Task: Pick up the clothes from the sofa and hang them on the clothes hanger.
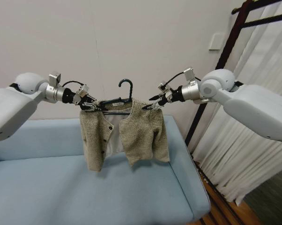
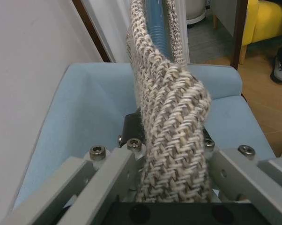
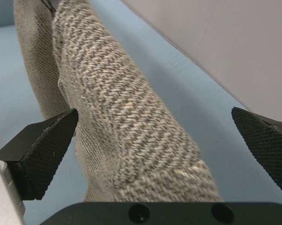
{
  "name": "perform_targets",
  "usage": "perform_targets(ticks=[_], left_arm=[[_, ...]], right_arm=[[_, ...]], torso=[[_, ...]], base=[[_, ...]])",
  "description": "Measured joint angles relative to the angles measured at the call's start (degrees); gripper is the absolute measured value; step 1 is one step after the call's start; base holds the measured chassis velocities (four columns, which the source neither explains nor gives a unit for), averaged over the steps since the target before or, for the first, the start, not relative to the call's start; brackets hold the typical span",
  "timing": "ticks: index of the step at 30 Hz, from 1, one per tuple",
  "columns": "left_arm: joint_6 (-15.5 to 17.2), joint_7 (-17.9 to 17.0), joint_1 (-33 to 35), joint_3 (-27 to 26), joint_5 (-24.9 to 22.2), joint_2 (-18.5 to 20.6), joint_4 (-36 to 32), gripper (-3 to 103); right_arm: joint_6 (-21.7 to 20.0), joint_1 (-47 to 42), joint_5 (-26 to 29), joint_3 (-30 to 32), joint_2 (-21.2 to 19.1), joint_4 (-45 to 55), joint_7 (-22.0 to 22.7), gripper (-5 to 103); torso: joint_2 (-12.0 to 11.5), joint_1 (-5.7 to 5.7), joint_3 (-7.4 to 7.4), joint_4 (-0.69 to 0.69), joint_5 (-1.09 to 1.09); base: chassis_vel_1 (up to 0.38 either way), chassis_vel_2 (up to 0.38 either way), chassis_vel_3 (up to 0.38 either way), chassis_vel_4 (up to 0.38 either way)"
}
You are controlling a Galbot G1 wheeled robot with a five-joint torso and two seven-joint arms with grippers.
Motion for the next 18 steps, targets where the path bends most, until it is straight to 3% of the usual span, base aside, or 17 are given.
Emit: perform_targets(ticks=[3,4,6,9,11,15,17,18], left_arm=[[-0.07,0.15,0.02,-0.03,-0.01,-0.19,0.20,12],[-0.10,0.18,0.03,-0.05,-0.01,-0.27,0.23,12],[-0.12,0.24,0.04,-0.06,-0.01,-0.32,0.28,12],[-0.17,0.40,0.07,-0.07,-0.02,-0.48,0.32,12],[-0.18,0.46,0.07,-0.08,-0.03,-0.52,0.33,12],[-0.25,0.63,0.11,-0.10,-0.04,-0.84,0.57,12],[-0.27,0.72,0.11,-0.11,-0.04,-0.97,0.66,12],[-0.29,0.79,0.11,-0.12,-0.04,-1.19,0.83,12]], right_arm=[[0.00,0.50,0.45,-0.78,0.17,0.08,-0.22,98],[0.01,0.61,0.60,-1.05,0.29,0.08,-0.27,88],[0.02,0.61,0.61,-1.21,0.40,0.09,-0.31,88],[0.11,0.48,0.59,-1.44,0.67,0.13,-0.31,72],[0.17,0.37,0.58,-1.45,0.73,0.14,-0.29,72],[0.44,0.11,0.57,-1.54,0.77,0.12,-0.17,48],[0.48,0.08,0.58,-1.53,0.70,0.18,-0.16,48],[0.51,0.03,0.59,-1.54,0.65,0.26,-0.13,44]], torso=[[0.00,0.00,0.00,0.00,0.00],[0.00,0.00,0.00,0.00,0.00],[0.00,0.00,0.00,0.00,0.00],[0.00,0.00,0.00,0.00,-0.01],[0.00,0.00,0.00,0.00,0.00],[0.00,0.00,0.00,0.00,0.00],[0.00,0.00,0.00,0.00,0.00],[0.00,0.00,0.00,0.00,0.00]], base=[[0.000,0.000,0.000,0.000],[0.000,0.000,0.000,0.000],[0.000,0.000,0.000,0.000],[0.000,0.000,0.000,0.000],[0.000,0.000,0.000,0.000],[0.000,0.000,0.000,0.000],[0.000,0.000,0.000,0.000],[0.000,0.000,0.000,0.000]])
